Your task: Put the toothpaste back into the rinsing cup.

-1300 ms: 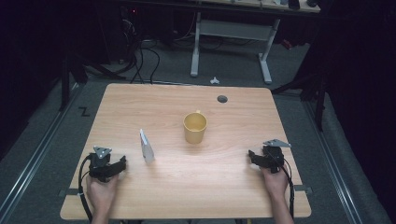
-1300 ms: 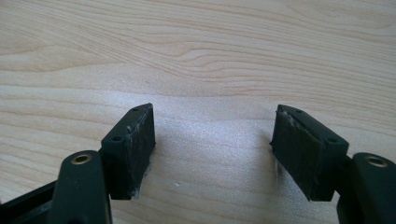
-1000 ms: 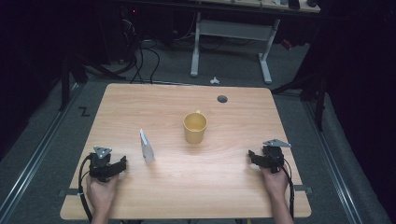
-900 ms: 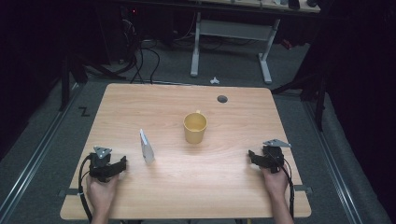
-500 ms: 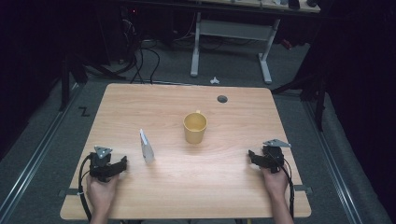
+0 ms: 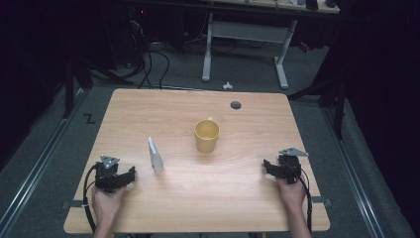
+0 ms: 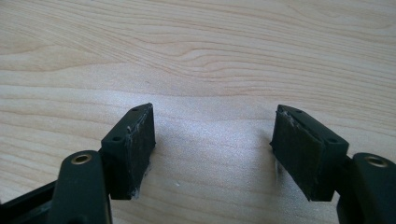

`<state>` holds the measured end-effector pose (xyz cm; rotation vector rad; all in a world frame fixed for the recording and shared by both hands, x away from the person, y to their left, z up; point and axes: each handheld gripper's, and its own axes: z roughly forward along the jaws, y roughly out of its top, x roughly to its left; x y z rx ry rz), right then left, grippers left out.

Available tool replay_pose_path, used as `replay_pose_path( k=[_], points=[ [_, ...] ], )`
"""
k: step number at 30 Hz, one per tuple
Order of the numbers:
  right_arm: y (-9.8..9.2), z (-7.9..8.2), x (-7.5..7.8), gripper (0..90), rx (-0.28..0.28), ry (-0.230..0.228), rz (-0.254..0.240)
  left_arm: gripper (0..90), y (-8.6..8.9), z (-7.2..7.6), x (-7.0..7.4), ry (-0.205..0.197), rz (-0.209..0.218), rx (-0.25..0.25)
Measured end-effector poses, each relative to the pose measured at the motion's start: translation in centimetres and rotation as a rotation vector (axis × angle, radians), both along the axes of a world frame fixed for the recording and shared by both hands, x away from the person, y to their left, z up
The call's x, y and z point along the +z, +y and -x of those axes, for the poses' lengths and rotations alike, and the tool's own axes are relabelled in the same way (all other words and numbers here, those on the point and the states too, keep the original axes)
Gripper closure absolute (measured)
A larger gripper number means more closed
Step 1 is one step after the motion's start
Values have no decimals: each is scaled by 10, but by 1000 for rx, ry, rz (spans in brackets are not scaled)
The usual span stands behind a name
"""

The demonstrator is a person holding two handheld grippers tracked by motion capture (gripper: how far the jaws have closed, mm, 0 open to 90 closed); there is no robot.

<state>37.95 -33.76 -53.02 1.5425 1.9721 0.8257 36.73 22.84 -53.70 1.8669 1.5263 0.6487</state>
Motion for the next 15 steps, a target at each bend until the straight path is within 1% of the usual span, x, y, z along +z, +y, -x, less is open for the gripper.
replay_pose_path(
  k=[3, 8, 11, 15],
  points=[
    [0, 0, 0, 304, 0, 0, 0, 221, -1, 1, 1, 6, 12, 1],
    [0, 0, 0, 303, 0, 0, 0, 217, -1, 2, 4, 2, 13, -12],
    [0, 0, 0, 303, 0, 0, 0, 214, -1, 5, 8, -17, 25, -13],
    [0, 0, 0, 303, 0, 0, -1, 213, -2, 7, 13, -21, 35, -24]
  ],
)
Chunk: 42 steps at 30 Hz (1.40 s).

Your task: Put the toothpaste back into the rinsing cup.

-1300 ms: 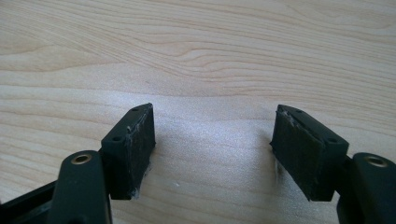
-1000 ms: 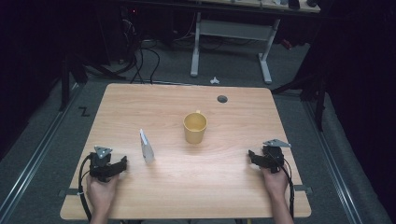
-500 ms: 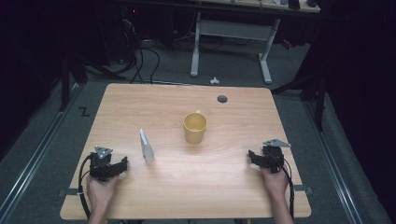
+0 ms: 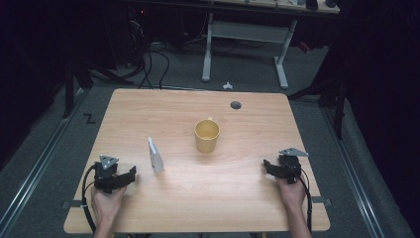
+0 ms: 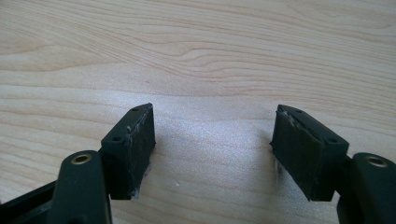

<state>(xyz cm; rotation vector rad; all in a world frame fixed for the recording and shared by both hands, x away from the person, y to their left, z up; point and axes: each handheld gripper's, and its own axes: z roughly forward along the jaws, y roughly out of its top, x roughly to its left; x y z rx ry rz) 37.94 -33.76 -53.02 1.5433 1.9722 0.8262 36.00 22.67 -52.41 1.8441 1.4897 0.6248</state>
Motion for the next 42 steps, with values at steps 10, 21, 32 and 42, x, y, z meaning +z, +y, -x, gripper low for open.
replay_pose_path(
  k=[10, 21, 32, 42],
  points=[
    [0, 0, 0, 303, 1, 0, 0, 231, -3, 10, 14, -39, 38, -19],
    [0, 0, 0, 302, 1, 0, 0, 265, -8, 22, 17, -31, 56, -42],
    [0, 0, 0, 302, 2, -1, 2, 209, -21, 33, 23, -65, 39, -76],
    [0, 0, 0, 302, 1, -1, 2, 202, -40, 37, 17, -40, 40, -141]
  ],
)
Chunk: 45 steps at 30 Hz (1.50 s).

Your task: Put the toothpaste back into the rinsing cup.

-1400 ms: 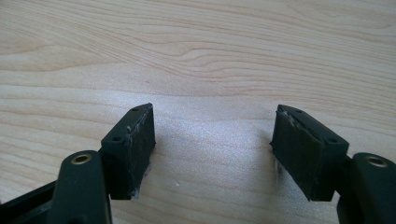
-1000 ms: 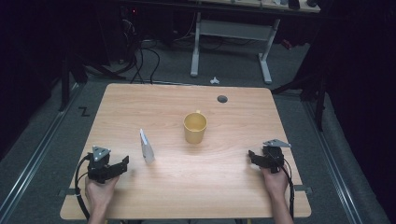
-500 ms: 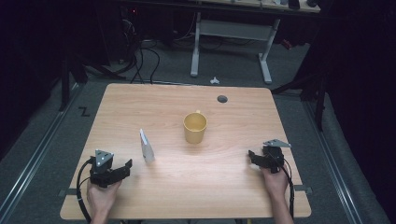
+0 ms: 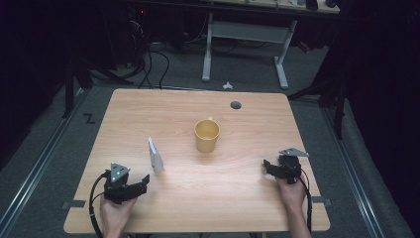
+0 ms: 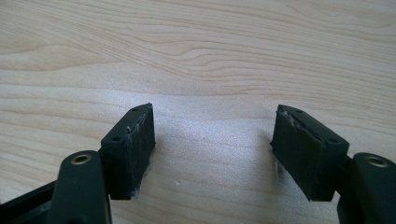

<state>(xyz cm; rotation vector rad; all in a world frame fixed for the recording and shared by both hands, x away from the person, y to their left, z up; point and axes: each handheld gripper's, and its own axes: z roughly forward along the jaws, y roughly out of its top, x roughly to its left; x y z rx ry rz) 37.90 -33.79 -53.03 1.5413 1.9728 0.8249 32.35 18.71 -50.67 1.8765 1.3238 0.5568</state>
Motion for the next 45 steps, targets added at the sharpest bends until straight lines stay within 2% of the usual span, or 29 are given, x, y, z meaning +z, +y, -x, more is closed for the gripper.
replay_pose_path(
  k=[6, 19, 25, 27, 30, 36, 41, 45],
  points=[
    [0, 0, 0, 302, 1, -1, 1, 200, -10, -1, -1, -4, 1, -20],
    [0, 0, 0, 301, 1, 0, 1, 186, -29, -18, 2, -1, -17, -58],
    [0, 0, 0, 301, 1, 0, 0, 188, -33, -25, 7, -20, -7, -55],
    [0, 0, 0, 301, 2, 0, 0, 188, -35, -27, 9, -31, -25, -51],
    [0, 0, 0, 301, 1, 0, 0, 188, -36, -30, 12, -40, -29, -59],
    [0, 0, 0, 301, 1, 0, 1, 191, -37, -40, 13, -42, 2, -63],
    [0, 0, 0, 301, 2, 0, 1, 208, -38, -47, 14, -45, 11, -62],
    [0, 0, 0, 301, 2, 0, 2, 232, -39, -49, 15, -59, 43, -51]
  ],
)
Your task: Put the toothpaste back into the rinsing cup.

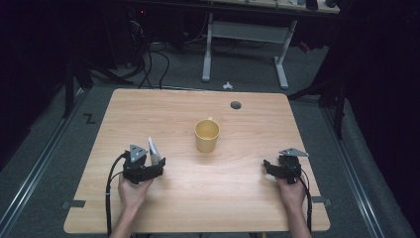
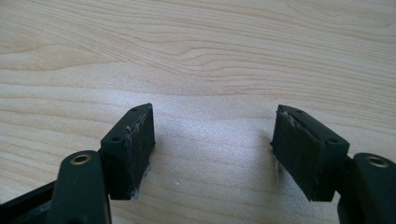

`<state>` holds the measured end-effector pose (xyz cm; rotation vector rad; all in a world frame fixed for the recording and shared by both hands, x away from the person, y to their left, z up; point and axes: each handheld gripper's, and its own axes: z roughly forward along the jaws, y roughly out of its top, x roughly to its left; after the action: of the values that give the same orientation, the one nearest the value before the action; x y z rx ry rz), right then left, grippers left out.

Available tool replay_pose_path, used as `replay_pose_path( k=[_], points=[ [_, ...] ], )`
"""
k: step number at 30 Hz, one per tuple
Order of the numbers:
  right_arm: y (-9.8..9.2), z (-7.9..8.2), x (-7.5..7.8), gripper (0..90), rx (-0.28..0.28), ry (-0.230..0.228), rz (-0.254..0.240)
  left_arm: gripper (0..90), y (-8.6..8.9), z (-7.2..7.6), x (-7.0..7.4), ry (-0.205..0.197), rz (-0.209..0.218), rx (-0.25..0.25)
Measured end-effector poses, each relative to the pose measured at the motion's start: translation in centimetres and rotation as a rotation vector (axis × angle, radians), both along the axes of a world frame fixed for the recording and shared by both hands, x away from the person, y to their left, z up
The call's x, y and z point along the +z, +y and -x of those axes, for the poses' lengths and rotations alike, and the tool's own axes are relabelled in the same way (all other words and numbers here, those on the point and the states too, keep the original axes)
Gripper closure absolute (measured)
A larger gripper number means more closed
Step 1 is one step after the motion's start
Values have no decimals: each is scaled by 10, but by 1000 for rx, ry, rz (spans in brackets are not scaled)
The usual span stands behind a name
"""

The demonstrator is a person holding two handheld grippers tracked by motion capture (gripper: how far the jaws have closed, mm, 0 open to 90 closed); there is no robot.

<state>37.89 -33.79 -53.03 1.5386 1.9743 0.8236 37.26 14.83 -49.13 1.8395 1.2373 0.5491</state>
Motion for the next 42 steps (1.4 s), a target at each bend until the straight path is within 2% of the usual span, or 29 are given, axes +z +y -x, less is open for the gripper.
replay_pose_path(
  k=[11, 15, 22, 31, 42],
  points=[
    [0, 0, 0, 301, -1, 0, -1, 297, -1, -6, -4, -1, 5, -3],
    [0, 0, 0, 301, -1, 0, -1, 315, -2, -7, -6, -11, -5, -10],
    [0, 0, 0, 301, -1, 0, -1, 376, -5, -8, -7, -24, 7, -21],
    [0, 0, 0, 301, -1, 0, -1, 473, -8, -7, -8, -37, -1, -35],
    [0, 0, 0, 301, 0, 0, -1, 526, -8, -7, -8, -46, -16, -37]
  ],
)
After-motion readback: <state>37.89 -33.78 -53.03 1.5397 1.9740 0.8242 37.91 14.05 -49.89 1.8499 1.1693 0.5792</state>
